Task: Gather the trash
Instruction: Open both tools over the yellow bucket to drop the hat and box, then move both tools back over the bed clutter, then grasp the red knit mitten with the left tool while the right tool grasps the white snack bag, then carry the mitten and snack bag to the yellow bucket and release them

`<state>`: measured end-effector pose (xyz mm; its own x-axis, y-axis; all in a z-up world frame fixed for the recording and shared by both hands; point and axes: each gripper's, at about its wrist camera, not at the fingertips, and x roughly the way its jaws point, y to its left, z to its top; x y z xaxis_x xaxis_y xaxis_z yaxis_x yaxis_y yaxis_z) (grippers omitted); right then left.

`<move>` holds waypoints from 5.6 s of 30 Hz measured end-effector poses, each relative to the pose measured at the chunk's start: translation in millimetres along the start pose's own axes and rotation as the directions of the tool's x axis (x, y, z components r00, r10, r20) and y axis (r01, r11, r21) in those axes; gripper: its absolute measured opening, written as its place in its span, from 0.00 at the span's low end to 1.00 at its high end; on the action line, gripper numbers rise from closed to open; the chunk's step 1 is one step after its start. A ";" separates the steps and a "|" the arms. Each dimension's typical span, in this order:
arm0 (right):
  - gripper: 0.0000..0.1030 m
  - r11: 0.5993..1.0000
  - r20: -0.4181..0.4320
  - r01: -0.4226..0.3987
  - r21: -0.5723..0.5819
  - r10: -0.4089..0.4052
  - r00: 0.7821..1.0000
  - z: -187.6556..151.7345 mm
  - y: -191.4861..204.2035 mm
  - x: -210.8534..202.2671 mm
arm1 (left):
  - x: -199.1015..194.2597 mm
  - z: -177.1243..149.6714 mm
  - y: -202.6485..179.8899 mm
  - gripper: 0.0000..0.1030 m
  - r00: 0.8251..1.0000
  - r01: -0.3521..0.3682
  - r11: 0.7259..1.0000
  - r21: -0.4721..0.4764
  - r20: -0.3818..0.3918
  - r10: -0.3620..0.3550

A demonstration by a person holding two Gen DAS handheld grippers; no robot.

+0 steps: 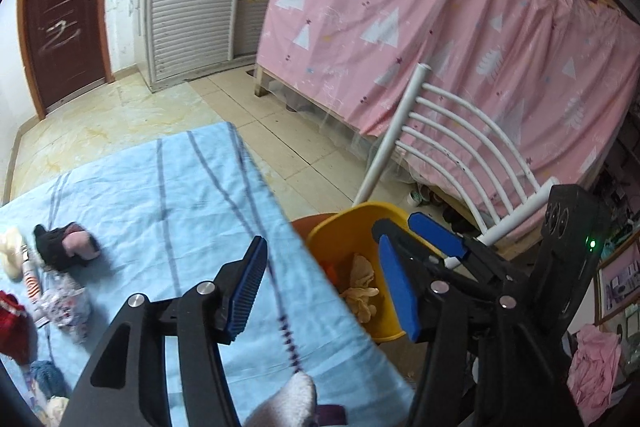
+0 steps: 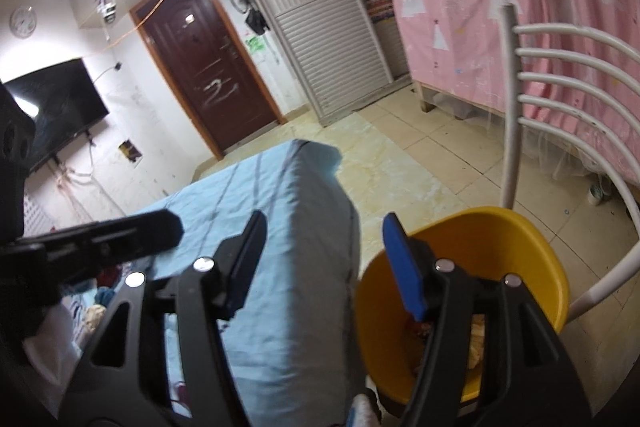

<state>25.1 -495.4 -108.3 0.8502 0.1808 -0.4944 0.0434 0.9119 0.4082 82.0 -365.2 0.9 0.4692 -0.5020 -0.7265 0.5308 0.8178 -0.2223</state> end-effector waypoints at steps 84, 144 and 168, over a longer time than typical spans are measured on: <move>0.42 0.908 -0.351 -0.141 -0.396 -0.008 0.936 -60.7 260.8 136.4 | -84.9 -101.2 292.4 0.12 0.970 -0.239 0.916 -0.322 -0.044 0.238; 0.43 0.991 0.104 0.130 -0.022 -0.127 0.986 16.0 7.5 -25.8 | -52.3 -6.5 40.9 0.12 0.991 -0.096 0.993 0.070 0.095 0.090; 0.54 0.966 0.073 0.222 0.134 -0.233 0.970 12.2 -99.3 -27.2 | 59.4 10.6 -91.3 0.18 0.998 0.055 0.981 0.185 -0.041 -0.048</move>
<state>4.2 -595.3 -126.1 0.8527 -0.0634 -0.5186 0.3005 0.8716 0.3874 68.9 -472.7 -15.1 0.4137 -0.5291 -0.7409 0.6774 0.7226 -0.1377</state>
